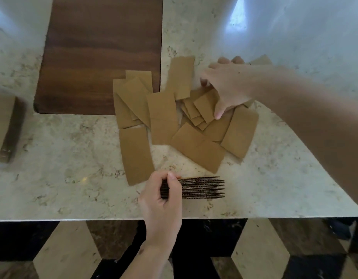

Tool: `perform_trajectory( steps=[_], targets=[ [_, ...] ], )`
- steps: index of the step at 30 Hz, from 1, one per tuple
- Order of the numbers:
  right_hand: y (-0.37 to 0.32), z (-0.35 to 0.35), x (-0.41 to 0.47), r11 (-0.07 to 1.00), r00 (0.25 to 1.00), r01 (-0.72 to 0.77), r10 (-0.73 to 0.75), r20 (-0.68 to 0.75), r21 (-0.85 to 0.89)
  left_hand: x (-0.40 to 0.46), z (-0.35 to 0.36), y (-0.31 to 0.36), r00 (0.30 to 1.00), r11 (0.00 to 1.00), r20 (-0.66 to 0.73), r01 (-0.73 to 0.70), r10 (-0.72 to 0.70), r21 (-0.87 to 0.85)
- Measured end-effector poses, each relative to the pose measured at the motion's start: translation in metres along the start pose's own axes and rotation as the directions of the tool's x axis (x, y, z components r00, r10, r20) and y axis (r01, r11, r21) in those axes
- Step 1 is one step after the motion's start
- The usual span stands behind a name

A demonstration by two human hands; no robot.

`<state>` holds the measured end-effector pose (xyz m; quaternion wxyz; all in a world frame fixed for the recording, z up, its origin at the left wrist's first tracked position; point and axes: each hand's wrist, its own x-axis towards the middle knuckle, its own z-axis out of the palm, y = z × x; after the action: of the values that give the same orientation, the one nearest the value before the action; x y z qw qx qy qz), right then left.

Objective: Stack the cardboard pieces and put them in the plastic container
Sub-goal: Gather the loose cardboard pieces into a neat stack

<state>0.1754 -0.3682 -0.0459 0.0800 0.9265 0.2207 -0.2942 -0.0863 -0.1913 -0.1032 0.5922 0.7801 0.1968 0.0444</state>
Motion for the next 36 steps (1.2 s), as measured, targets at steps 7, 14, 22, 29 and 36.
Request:
perform_trajectory(
  steps=[7,14,22,29,36],
  targets=[
    [0.008,0.014,-0.028,0.980,0.968,0.078,-0.031,-0.249,0.184,0.001,0.001,-0.001,0.999,0.999,-0.003,-0.049,0.049,-0.012],
    [0.004,0.005,-0.070,0.956,0.875,0.140,0.004,-0.484,0.259,0.000,-0.001,-0.003,0.999,0.999,0.008,-0.052,0.052,-0.010],
    [-0.087,0.049,-0.144,0.911,0.938,0.286,-0.202,-0.283,0.298,-0.002,0.001,-0.001,0.996,0.986,-0.031,-0.092,0.089,-0.136],
    [-0.126,0.086,-0.135,0.820,0.935,0.279,-0.114,-0.335,0.499,-0.003,-0.001,-0.017,0.977,0.976,0.029,-0.210,0.212,-0.054],
    [-0.119,0.108,-0.143,0.544,0.688,0.292,0.452,-0.568,0.786,-0.001,-0.001,-0.015,0.971,0.966,-0.020,-0.237,0.236,-0.102]
  ],
)
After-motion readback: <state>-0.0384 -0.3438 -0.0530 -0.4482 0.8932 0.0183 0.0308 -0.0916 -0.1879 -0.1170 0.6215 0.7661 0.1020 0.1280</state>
